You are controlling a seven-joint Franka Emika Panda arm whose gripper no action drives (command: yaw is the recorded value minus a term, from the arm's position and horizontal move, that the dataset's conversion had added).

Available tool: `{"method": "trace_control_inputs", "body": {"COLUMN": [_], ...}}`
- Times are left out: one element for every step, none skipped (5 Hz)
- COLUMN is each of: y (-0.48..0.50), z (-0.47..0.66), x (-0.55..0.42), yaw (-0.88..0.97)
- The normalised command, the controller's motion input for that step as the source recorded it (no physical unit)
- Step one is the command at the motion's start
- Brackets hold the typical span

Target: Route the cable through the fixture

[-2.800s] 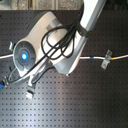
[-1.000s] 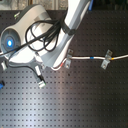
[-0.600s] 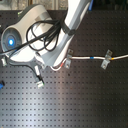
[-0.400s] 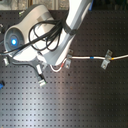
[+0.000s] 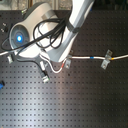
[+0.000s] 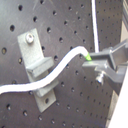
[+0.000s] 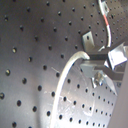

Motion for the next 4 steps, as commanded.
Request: {"method": "trace_control_inputs", "body": {"y": [-0.121,0.008,-0.065,0.03], "z": [0.44,0.36,0.18,0.37], "x": [-0.119,-0.215,-0.022,-0.059], "yaw": [0.0,-0.08,0.0,0.0]}}
